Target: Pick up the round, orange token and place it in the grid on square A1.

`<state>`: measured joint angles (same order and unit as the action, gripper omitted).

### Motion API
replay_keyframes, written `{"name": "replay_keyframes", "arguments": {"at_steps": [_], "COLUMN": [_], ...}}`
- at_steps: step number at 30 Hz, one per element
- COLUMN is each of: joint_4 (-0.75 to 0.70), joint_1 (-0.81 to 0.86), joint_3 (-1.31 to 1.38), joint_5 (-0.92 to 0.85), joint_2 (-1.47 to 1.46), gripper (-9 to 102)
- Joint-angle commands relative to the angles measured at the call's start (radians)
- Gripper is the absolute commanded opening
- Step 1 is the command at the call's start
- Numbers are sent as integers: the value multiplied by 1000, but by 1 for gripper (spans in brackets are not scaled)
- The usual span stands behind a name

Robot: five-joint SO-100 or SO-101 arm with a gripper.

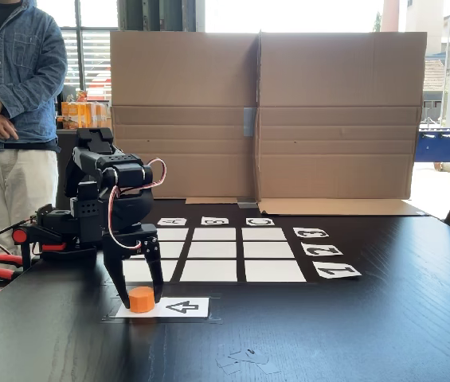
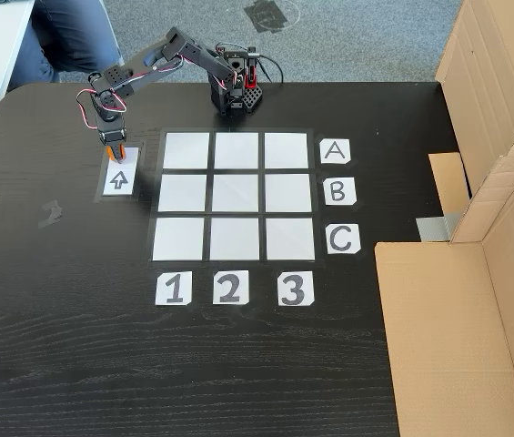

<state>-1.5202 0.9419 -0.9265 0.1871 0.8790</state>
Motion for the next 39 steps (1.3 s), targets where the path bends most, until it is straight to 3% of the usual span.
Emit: {"name": "replay_keyframes", "arguments": {"at_steps": [1,39], "joint_4": [-17,-12], "joint_1": [0,-94], "joint_3": [-3,-1115], "joint_5": [3,-43], "joint_2": [132,1330], "gripper": [10,10]}}
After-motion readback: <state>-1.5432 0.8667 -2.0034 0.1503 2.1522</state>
